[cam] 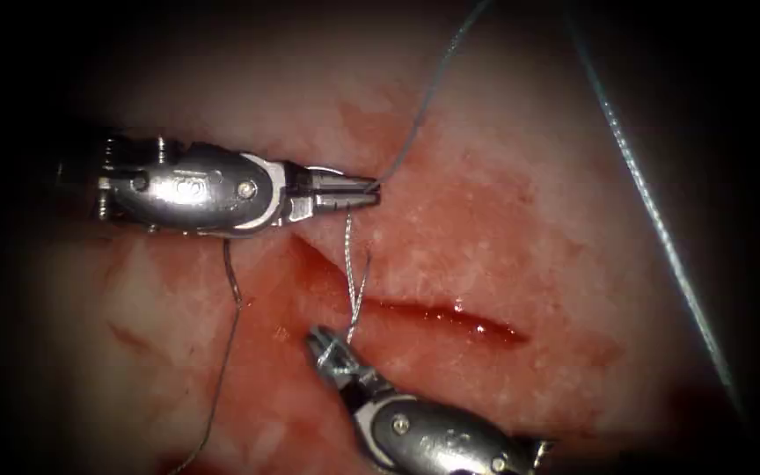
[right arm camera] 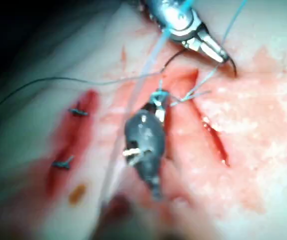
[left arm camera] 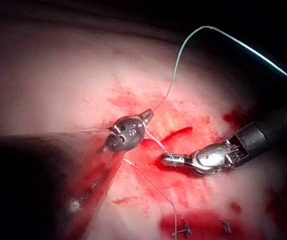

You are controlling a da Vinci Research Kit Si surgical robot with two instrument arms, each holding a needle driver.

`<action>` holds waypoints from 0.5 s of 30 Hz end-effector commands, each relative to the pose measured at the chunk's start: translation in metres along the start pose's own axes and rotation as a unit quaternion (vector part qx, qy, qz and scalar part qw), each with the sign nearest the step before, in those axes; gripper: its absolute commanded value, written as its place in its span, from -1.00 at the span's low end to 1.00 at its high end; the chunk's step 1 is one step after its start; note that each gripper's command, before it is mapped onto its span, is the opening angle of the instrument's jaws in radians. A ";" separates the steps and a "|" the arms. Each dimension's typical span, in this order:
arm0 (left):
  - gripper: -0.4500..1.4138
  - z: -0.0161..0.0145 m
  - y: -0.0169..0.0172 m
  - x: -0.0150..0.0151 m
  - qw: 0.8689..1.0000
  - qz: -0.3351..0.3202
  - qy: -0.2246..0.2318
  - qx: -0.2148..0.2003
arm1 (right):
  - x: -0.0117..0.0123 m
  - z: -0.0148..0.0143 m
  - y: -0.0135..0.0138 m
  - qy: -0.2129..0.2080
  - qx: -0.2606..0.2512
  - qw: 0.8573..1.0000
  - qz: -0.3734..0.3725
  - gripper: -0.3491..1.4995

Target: Wound Closure

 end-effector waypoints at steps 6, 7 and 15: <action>-0.89 0.0007 -0.0007 0.0001 0.996 0.083 -0.033 0.024 | -0.0005 0.0004 -0.0006 0.000 0.001 1.000 -0.003 -1.00; -0.89 0.0007 -0.0009 0.0002 0.995 0.091 -0.034 0.025 | -0.0005 0.0004 -0.0006 0.000 0.001 1.000 -0.003 -1.00; -0.89 0.0006 -0.0027 0.0017 0.973 0.224 -0.058 0.019 | -0.0004 0.0002 -0.0006 0.000 0.002 1.000 -0.002 -1.00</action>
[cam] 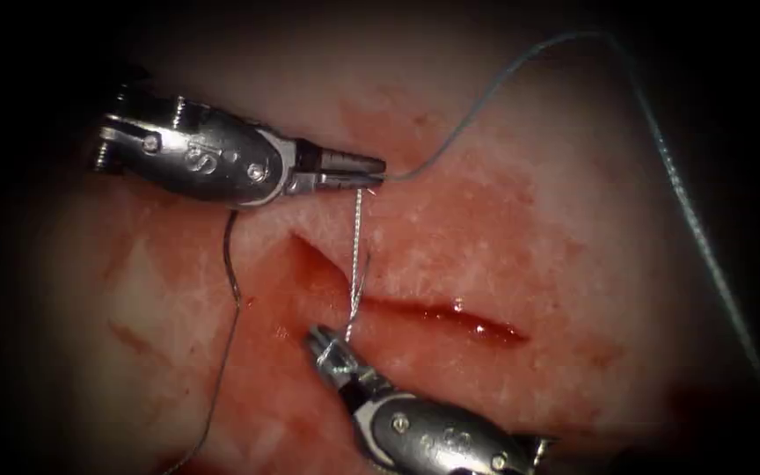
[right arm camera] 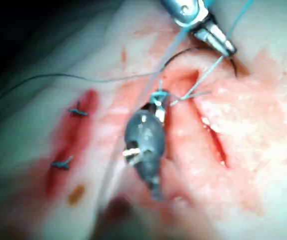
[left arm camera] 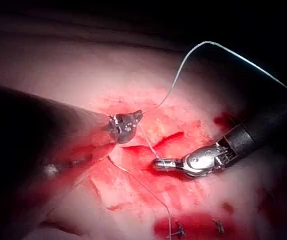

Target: Wound Closure

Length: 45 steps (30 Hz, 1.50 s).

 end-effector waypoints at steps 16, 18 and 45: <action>-0.89 0.0036 -0.0046 -0.0018 0.990 0.120 -0.078 0.017 | 0.0001 -0.0007 -0.0022 -0.013 0.035 0.999 0.034 -1.00; -0.89 0.0040 -0.0053 -0.0026 0.989 0.120 -0.081 0.018 | 0.0001 -0.0011 -0.0026 -0.016 0.041 0.998 0.033 -1.00; -0.89 0.0044 -0.0109 -0.0052 0.987 0.124 -0.099 0.026 | 0.0031 -0.0048 -0.0060 -0.073 -0.042 0.995 0.054 -1.00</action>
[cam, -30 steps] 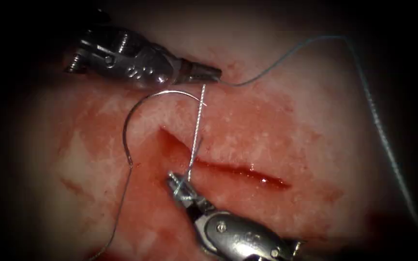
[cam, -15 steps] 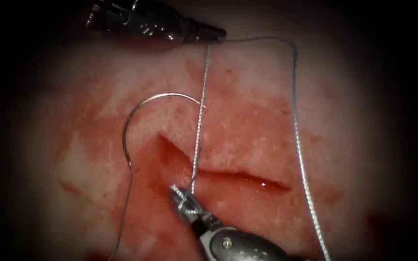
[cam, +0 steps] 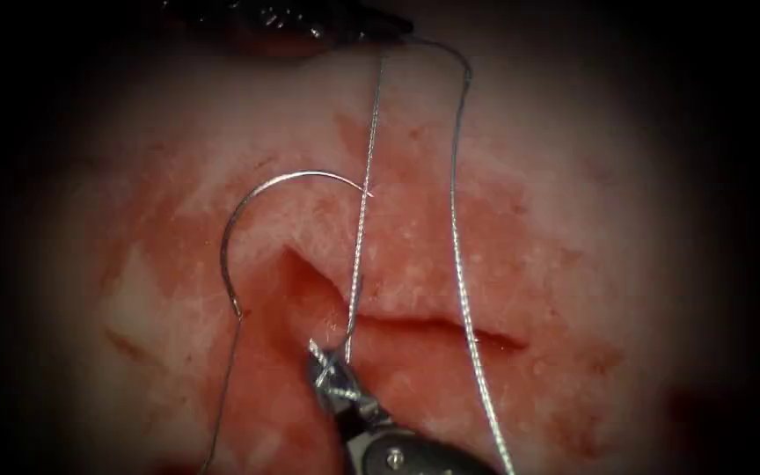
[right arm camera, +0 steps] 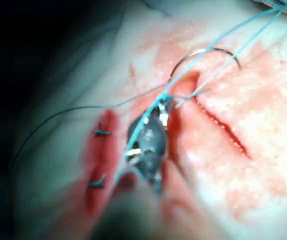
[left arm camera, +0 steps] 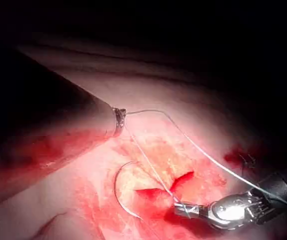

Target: Wound Closure

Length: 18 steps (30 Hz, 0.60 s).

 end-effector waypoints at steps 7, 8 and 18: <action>-0.89 0.0010 -0.0005 -0.0004 1.000 0.000 -0.004 0.000 | -0.0009 0.0005 -0.0008 -0.001 0.009 1.000 -0.002 -1.00; -0.89 0.0010 -0.0006 -0.0005 1.000 0.000 -0.005 0.000 | -0.0009 0.0005 -0.0008 -0.001 0.009 1.000 -0.002 -1.00; -0.89 0.0009 -0.0008 -0.0007 0.992 -0.122 0.021 -0.010 | -0.0009 0.0012 -0.0003 0.002 0.019 1.000 -0.002 -1.00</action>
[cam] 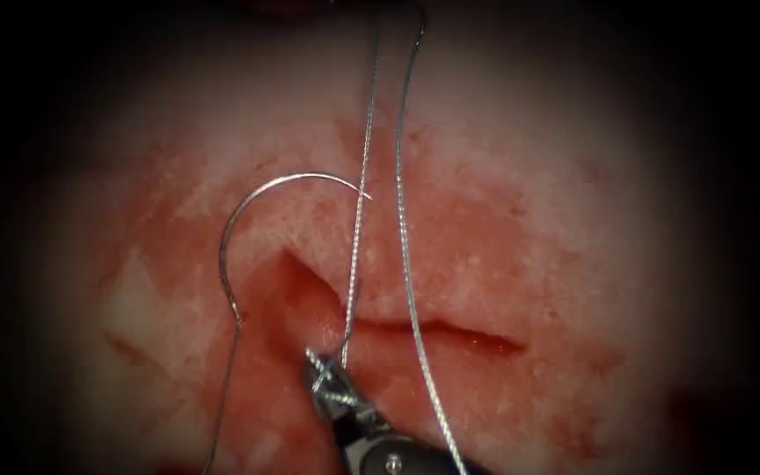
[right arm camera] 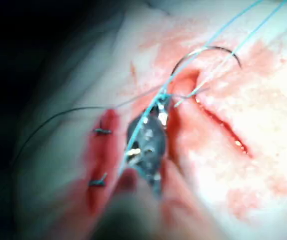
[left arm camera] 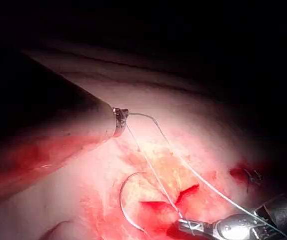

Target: Wound Closure

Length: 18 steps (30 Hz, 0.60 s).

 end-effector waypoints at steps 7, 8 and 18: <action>0.09 -0.0008 0.0027 0.0031 0.974 -0.213 0.031 0.069 | -0.0005 0.0013 0.0010 0.010 0.010 1.000 -0.014 -1.00; 0.08 -0.0011 0.0027 0.0033 0.971 -0.225 0.045 0.071 | -0.0005 0.0013 0.0011 0.011 0.010 1.000 -0.017 -1.00; 0.13 -0.0079 0.0045 0.0034 0.910 -0.393 0.127 0.027 | 0.0003 0.0011 0.0034 0.035 0.032 0.998 -0.041 -1.00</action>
